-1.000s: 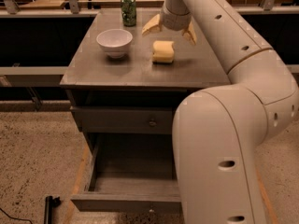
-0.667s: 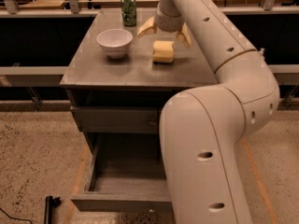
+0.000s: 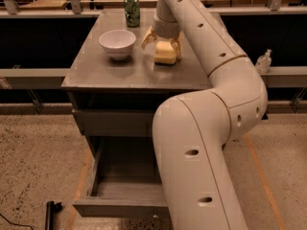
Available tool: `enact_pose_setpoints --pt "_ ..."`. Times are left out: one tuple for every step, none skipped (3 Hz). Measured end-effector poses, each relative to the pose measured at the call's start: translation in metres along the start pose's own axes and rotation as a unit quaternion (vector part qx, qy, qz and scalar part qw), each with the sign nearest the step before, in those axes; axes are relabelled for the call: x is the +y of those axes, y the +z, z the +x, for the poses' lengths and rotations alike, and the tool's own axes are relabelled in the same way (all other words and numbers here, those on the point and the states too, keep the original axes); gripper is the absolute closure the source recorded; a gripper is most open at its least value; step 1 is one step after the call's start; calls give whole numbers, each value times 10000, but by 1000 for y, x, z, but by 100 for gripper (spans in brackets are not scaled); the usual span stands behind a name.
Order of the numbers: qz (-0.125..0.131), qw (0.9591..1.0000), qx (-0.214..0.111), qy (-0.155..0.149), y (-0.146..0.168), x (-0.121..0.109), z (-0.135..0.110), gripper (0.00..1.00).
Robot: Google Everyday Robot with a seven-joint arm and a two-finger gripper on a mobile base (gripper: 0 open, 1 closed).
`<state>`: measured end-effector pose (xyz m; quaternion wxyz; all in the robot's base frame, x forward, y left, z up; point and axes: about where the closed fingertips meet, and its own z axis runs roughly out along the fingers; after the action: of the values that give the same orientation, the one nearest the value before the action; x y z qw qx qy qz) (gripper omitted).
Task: Place sponge into middle drawer
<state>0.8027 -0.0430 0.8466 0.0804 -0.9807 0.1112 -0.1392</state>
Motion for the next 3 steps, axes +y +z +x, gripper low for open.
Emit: enact_pose_setpoints --pt "-18 10000 -39 3 3 0 0 49" --pt "1 9999 -132 29 4 3 -3 72" --pt "67 9998 -155 85 -1 4 -4 100"
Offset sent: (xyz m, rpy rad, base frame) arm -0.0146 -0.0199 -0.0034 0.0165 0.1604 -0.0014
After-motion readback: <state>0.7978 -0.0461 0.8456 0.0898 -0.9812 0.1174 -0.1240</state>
